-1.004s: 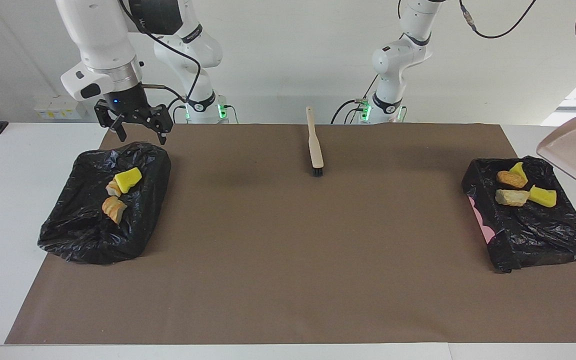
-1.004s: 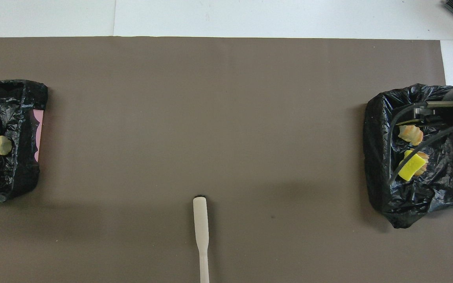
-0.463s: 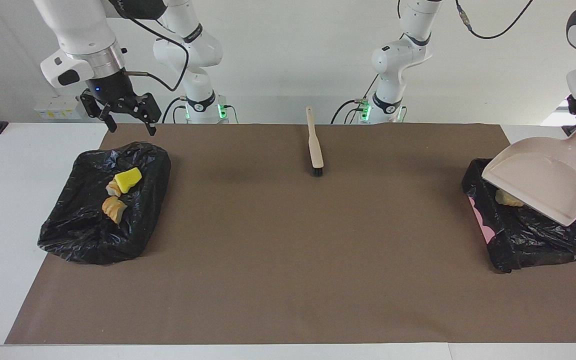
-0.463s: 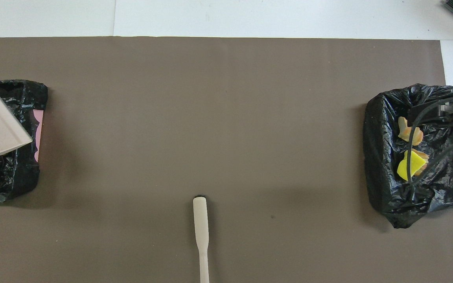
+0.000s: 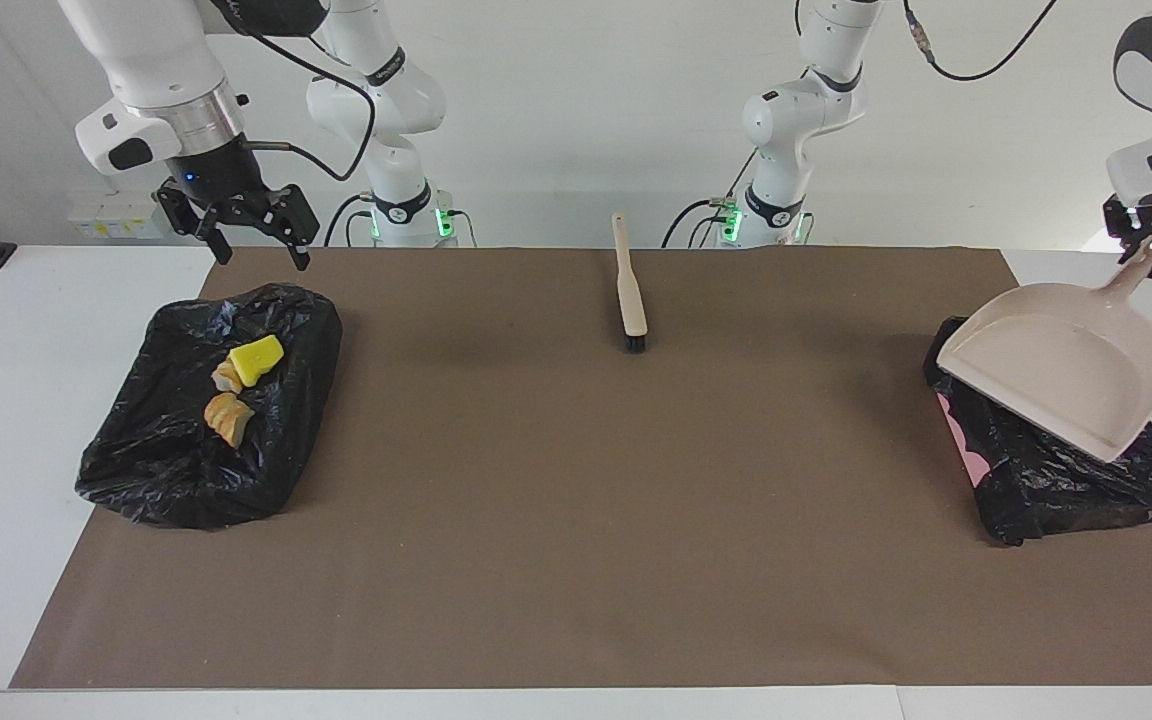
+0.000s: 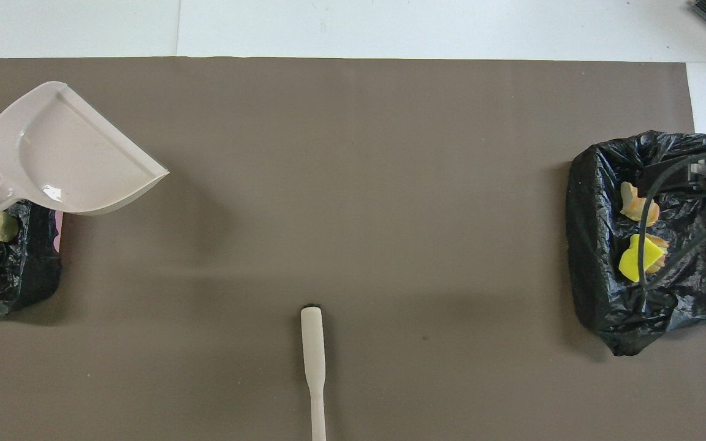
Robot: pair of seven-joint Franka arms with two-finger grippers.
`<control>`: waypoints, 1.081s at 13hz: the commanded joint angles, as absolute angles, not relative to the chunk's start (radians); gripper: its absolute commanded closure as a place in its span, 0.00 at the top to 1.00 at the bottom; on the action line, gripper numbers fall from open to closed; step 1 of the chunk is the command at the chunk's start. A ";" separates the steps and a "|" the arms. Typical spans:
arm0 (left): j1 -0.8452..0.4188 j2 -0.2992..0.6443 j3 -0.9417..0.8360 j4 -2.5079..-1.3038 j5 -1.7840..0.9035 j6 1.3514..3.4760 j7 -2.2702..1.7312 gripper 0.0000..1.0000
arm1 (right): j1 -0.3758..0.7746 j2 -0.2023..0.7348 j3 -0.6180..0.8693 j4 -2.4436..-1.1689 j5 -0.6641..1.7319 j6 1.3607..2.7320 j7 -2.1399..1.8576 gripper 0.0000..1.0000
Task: Sweep and dump trash in bin
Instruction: 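Bring the empty dustpan back and set it on the table, left gripper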
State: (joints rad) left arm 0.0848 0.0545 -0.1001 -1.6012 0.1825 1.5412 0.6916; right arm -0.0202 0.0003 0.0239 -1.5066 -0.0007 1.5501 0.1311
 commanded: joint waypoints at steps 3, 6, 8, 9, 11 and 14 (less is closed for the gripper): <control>-0.063 0.066 -0.081 -1.621 0.072 1.635 0.360 0.00 | -0.028 -0.018 0.026 -1.520 0.021 1.540 0.115 1.00; -0.179 0.107 -0.081 -1.624 0.037 1.709 0.131 0.00 | -0.028 -0.018 0.025 -1.520 0.021 1.540 0.115 1.00; -0.231 0.136 -0.081 -1.628 -0.009 1.788 -0.007 0.00 | -0.028 -0.018 0.025 -1.520 0.021 1.540 0.115 1.00; -0.260 0.161 -0.081 -1.626 -0.017 1.828 -0.074 0.00 | -0.028 -0.018 0.025 -1.520 0.021 1.540 0.115 1.00; -0.334 0.236 -0.081 -1.618 -0.018 1.922 -0.240 0.00 | -0.029 -0.018 0.025 -1.520 0.021 1.537 0.118 1.00; -0.396 0.311 -0.081 -1.624 -0.034 2.020 -0.341 0.00 | -0.028 -0.018 0.025 -1.520 0.021 1.539 0.117 1.00</control>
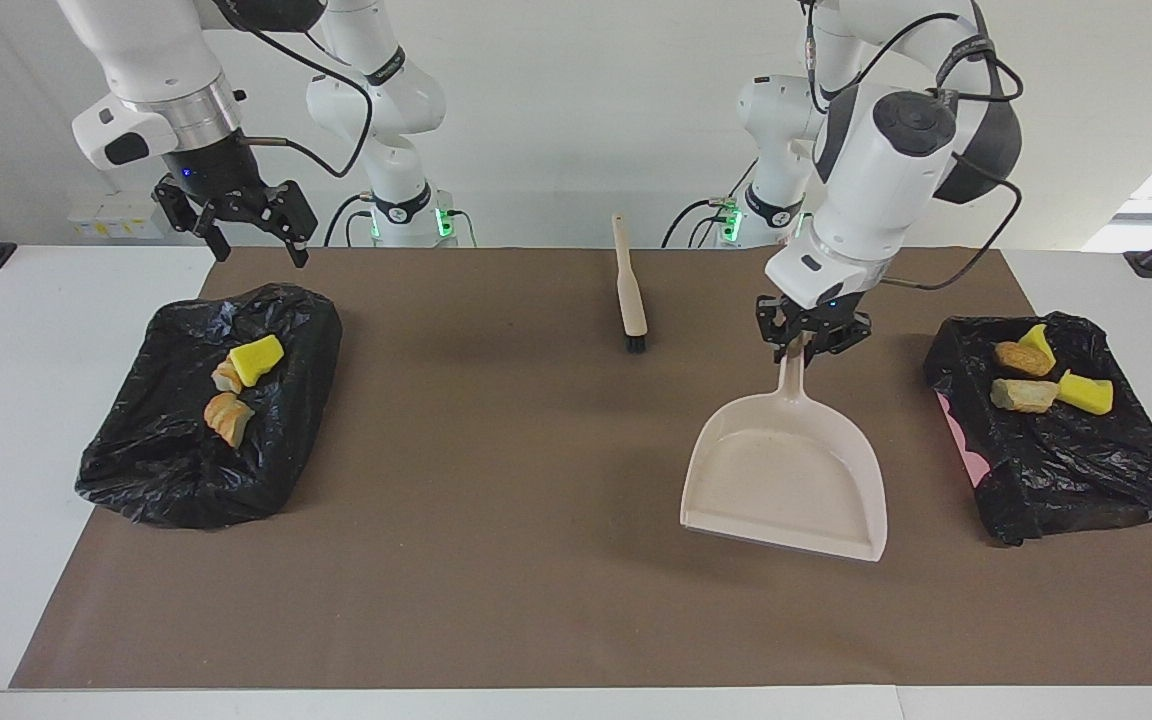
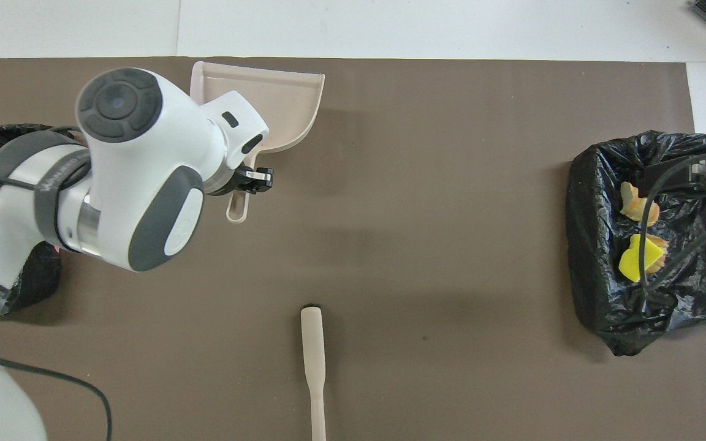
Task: Sweep and dump trash in bin
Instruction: 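Bring the empty dustpan back and set it on the table, left gripper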
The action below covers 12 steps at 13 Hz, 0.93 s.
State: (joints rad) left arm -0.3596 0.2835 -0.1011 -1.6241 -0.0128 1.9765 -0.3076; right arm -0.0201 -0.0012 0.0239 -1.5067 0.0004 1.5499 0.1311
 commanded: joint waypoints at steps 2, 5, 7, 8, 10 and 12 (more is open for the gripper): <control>-0.426 0.357 -0.081 -1.631 -0.034 2.078 -0.385 0.00 | -0.029 -0.018 0.025 -1.520 0.021 1.539 0.117 1.00; -0.445 0.351 -0.081 -1.739 -0.038 2.166 -0.390 0.00 | -0.029 -0.018 0.025 -1.520 0.020 1.540 0.120 1.00; -0.465 0.360 -0.081 -1.761 -0.064 2.172 -0.411 0.00 | -0.029 -0.018 0.026 -1.520 0.021 1.540 0.117 1.00; -0.471 0.362 -0.081 -1.761 -0.069 2.171 -0.449 0.00 | -0.029 -0.018 0.025 -1.520 0.021 1.540 0.118 1.00; -0.471 0.364 -0.081 -1.761 -0.101 2.174 -0.505 0.10 | -0.029 -0.018 0.025 -1.522 0.021 1.537 0.117 1.00; -0.471 0.364 -0.081 -1.761 -0.121 2.168 -0.505 0.50 | -0.029 -0.018 0.025 -1.522 0.021 1.537 0.118 1.00</control>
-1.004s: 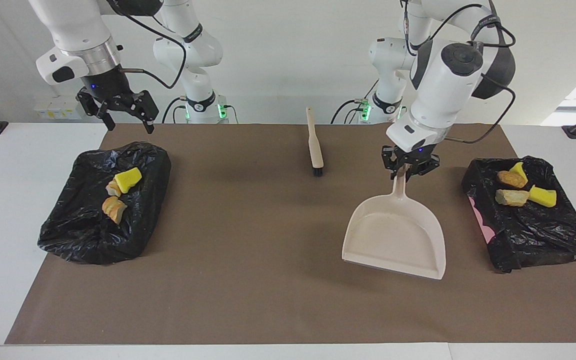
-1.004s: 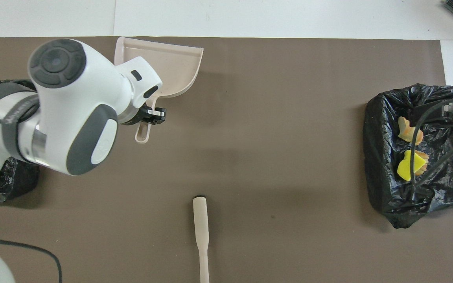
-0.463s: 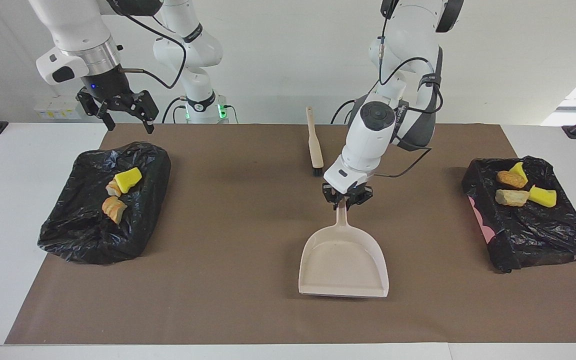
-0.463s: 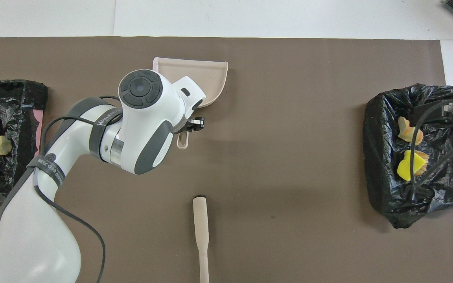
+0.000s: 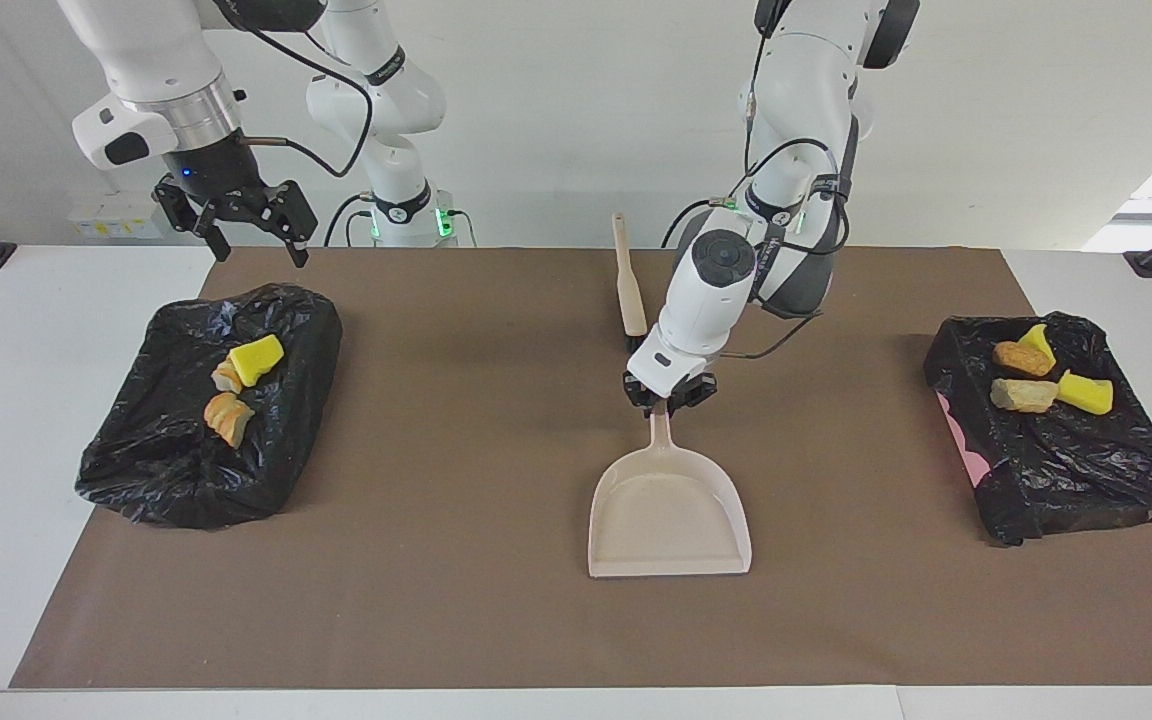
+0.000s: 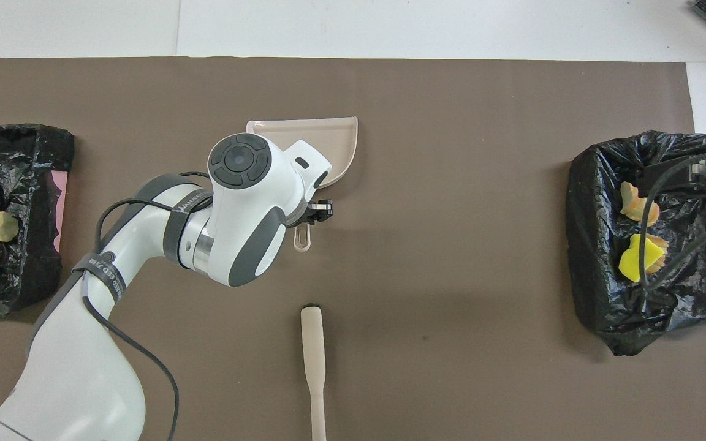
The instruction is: Sweep and dump trash in bin
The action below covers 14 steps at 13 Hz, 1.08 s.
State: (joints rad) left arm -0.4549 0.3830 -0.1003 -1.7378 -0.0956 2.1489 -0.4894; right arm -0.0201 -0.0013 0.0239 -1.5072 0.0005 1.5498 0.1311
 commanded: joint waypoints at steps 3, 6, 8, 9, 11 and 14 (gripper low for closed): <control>-0.466 0.351 -0.078 -1.752 -0.103 2.158 -0.470 1.00 | -0.029 -0.018 0.025 -1.522 0.021 1.535 0.118 1.00; -0.448 0.293 -0.049 -1.749 -0.075 2.137 -0.407 1.00 | -0.029 -0.018 0.025 -1.522 0.021 1.536 0.120 1.00; -0.445 0.240 -0.016 -1.749 0.001 2.111 -0.364 1.00 | -0.029 -0.020 0.023 -1.522 0.021 1.536 0.120 1.00; -0.419 0.212 -0.002 -1.749 0.002 2.097 -0.318 1.00 | -0.029 -0.018 0.023 -1.522 0.021 1.534 0.120 1.00; -0.343 0.135 -0.002 -1.744 0.002 2.044 -0.202 1.00 | -0.029 -0.018 0.023 -1.522 0.021 1.534 0.120 1.00; -0.232 0.078 0.002 -1.654 0.002 1.891 -0.014 1.00 | -0.029 -0.020 0.025 -1.522 0.021 1.534 0.120 1.00</control>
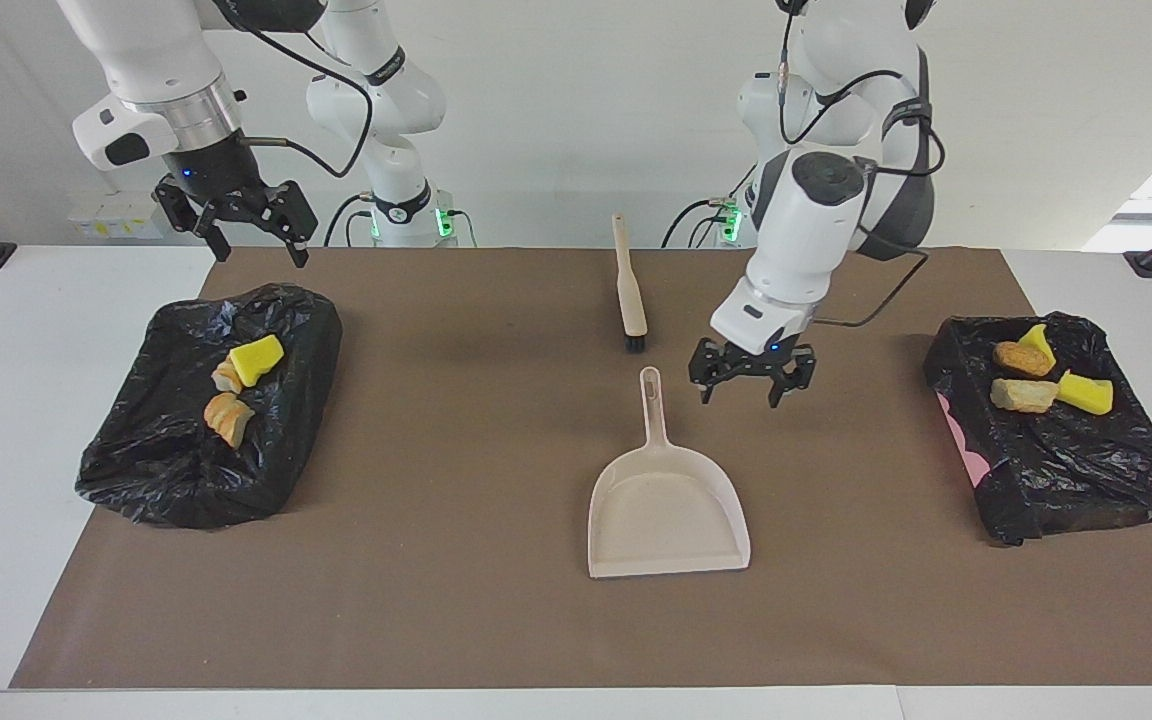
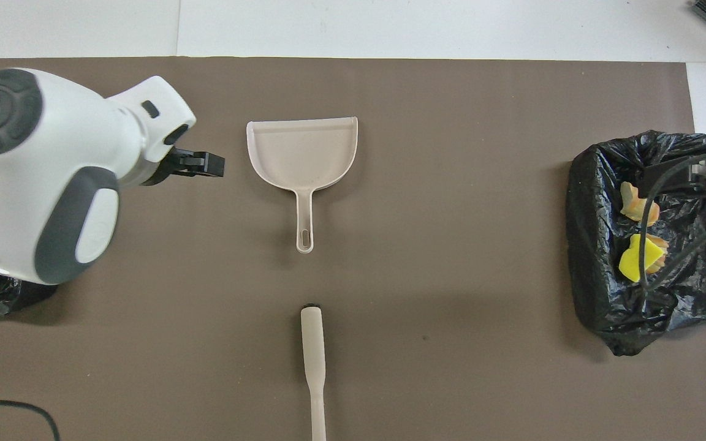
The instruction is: Sweep and dump trash in bin
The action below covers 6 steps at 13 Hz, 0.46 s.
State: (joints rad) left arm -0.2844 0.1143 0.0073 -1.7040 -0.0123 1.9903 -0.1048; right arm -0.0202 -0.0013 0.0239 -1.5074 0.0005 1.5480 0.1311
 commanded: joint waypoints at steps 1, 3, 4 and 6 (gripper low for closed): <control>-0.207 0.078 0.006 -1.604 0.003 1.818 0.029 1.00 | -0.029 -0.018 0.023 -1.522 0.021 1.534 0.120 1.00; -0.158 0.077 0.011 -1.505 0.005 1.680 0.080 1.00 | -0.029 -0.018 0.025 -1.522 0.021 1.536 0.118 1.00; -0.134 0.071 0.008 -1.482 0.003 1.619 0.086 1.00 | -0.029 -0.018 0.025 -1.522 0.021 1.536 0.118 1.00; -0.120 0.031 0.009 -1.453 0.002 1.539 0.089 1.00 | -0.029 -0.018 0.025 -1.522 0.021 1.536 0.118 1.00</control>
